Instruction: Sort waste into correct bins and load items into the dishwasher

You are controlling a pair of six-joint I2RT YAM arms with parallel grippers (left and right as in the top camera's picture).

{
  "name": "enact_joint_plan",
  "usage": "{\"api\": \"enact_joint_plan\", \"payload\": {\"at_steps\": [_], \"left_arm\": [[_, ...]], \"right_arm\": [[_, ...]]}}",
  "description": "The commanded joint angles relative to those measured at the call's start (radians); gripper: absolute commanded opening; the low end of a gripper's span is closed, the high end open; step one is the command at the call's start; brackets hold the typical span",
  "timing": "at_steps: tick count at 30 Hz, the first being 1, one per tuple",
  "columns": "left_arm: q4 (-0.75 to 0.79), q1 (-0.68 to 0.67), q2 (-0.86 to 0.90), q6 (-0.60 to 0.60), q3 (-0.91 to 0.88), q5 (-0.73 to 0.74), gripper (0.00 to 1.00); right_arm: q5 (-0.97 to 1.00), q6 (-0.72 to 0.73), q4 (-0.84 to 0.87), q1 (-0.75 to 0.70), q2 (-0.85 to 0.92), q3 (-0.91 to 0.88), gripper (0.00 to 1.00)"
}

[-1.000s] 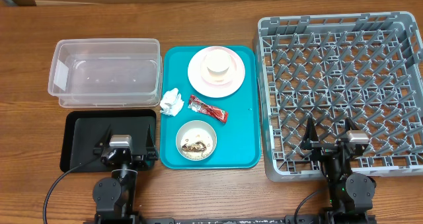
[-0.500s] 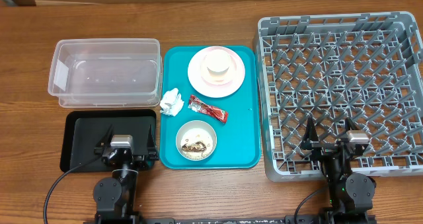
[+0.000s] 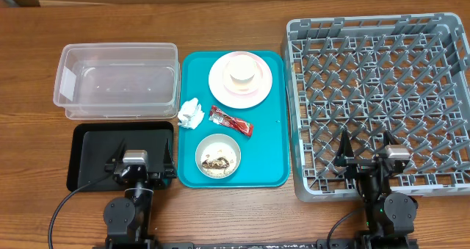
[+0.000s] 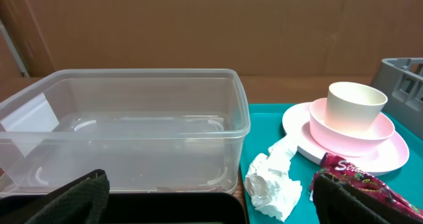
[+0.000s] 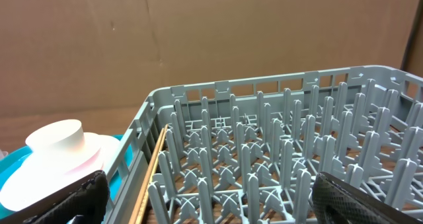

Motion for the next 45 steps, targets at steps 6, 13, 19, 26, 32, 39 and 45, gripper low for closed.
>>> {"api": "enact_joint_plan", "payload": {"at_steps": [6,13,19,26,32,39,45], "left_arm": [[0.003,-0.005,-0.005,0.023,-0.006,-0.003,1.0],[0.003,-0.005,-0.005,0.023,-0.006,-0.003,1.0],[0.003,-0.005,-0.005,0.022,-0.006,-0.003,1.0],[0.004,-0.005,-0.005,0.022,-0.006,0.001,1.0],[-0.008,-0.005,-0.005,-0.036,0.032,0.042,1.0],[-0.218,-0.005,0.022,-0.091,0.28,0.061,1.0],[-0.423,-0.005,0.2,-0.084,0.578,0.105,1.0]], "right_arm": [[0.006,0.005,0.005,-0.003,-0.012,-0.01,1.0],[0.006,0.005,0.005,-0.003,-0.011,-0.01,1.0],[0.006,0.005,0.005,-0.003,-0.011,-0.01,1.0],[0.006,0.005,0.005,-0.003,-0.011,-0.01,1.0],[0.006,0.005,0.005,-0.003,-0.011,-0.01,1.0],[0.006,0.005,0.005,-0.003,-0.012,-0.01,1.0],[0.006,0.005,0.005,-0.003,-0.012,-0.01,1.0]]}}
